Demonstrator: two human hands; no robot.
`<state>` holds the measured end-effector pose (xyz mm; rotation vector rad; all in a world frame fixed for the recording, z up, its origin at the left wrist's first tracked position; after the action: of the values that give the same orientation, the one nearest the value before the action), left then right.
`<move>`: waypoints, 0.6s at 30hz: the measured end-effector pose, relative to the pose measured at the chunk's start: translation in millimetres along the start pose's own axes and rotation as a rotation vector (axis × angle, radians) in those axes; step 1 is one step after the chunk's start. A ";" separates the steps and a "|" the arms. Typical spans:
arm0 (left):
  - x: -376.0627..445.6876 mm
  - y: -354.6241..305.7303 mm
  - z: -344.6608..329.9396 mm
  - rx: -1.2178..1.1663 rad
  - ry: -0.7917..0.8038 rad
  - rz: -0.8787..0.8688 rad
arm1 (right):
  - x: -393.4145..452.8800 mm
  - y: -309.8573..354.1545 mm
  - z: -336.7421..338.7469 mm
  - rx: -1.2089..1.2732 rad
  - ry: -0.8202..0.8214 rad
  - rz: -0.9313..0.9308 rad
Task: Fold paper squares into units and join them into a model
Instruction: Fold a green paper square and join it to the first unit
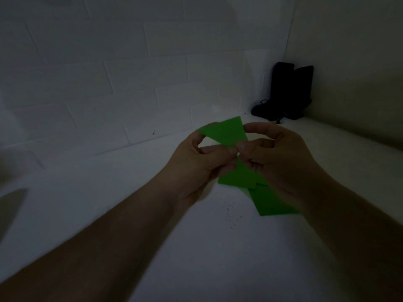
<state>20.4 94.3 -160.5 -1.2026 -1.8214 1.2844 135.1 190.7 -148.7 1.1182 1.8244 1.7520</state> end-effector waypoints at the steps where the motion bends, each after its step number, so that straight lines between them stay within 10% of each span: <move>1: -0.7 0.3 -0.8 -0.001 0.002 -0.004 | 0.1 -1.5 0.0 0.022 -0.004 -0.013; 18: 1.9 1.7 13.5 -0.038 -0.153 0.058 | 2.1 -10.0 -4.6 -0.055 0.079 -0.058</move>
<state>8.7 90.9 -166.9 -1.2148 -1.9394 1.4148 127.7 190.1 -157.0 0.9784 1.8239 1.8253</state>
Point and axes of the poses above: each hand's wrist, its own x-axis towards the middle knuckle, its own z-axis out of the back of the hand, y = z × x, the point moved 8 cm from there along x, towards the middle knuckle, and after that the axes turned 7 degrees about z, right-handed, at the moved point
